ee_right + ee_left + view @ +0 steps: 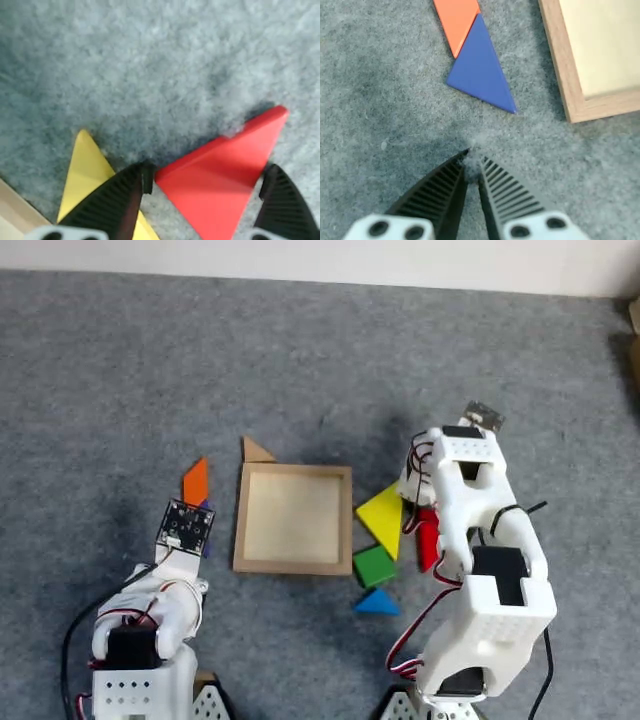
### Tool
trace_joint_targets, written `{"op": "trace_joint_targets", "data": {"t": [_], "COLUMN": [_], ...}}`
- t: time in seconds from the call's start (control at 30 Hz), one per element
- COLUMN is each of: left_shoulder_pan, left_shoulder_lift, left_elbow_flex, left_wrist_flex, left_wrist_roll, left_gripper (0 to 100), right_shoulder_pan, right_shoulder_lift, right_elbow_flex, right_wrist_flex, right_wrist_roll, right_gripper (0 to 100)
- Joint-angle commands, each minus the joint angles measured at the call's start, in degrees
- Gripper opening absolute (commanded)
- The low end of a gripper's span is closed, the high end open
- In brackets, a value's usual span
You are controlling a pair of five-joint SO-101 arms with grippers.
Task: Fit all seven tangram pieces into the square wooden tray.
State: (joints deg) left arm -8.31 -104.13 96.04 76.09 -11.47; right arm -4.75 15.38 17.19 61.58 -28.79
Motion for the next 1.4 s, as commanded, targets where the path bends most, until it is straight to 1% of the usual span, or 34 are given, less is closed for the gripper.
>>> {"op": "trace_joint_targets", "data": {"t": [0.0,0.2,0.33,0.4,0.53,0.63,0.77,0.83,0.97,1.03,1.17,1.37], "left_shoulder_pan": [-0.57,-0.57,-0.57,-0.57,-0.57,-0.57,-0.57,-0.57,-0.57,-0.57,-0.57,-0.57], "left_shoulder_lift": [-0.22,-0.22,-0.22,-0.22,-0.22,-0.22,-0.22,-0.22,-0.22,-0.22,-0.22,-0.22], "left_elbow_flex": [1.1,1.1,1.1,1.1,1.1,1.1,1.1,1.1,1.1,1.1,1.1,1.1], "left_wrist_flex": [0.35,0.35,0.35,0.35,0.35,0.35,0.35,0.35,0.35,0.35,0.35,0.35], "left_wrist_roll": [0.26,0.26,0.26,0.26,0.26,0.26,0.26,0.26,0.26,0.26,0.26,0.26], "left_gripper": [0,0,0,0,0,0,0,0,0,0,0,0], "right_shoulder_pan": [0.92,0.92,0.92,0.92,0.92,0.92,0.92,0.75,0.66,0.48,-2.15,-11.03], "right_shoulder_lift": [0.04,0.04,0.04,0.04,-0.22,-0.48,-2.77,-5.05,-8.04,-9.1,-12.0,-14.37], "right_elbow_flex": [-3.12,-3.12,-3.03,-2.95,-2.95,-3.21,-3.12,-2.95,-1.98,-1.19,-1.1,-1.71], "right_wrist_flex": [-1.01,-0.66,-0.66,-0.66,-0.31,1.19,1.71,1.71,1.89,1.89,1.98,5.93], "right_wrist_roll": [-0.79,-0.79,-0.35,-0.26,-0.26,2.37,4.57,6.07,6.77,8.53,11.08,13.98], "right_gripper": [33.3,32.5,22.8,20.1,19.5,19.0,14.9,14.8,14.8,14.8,14.8,14.8]}}
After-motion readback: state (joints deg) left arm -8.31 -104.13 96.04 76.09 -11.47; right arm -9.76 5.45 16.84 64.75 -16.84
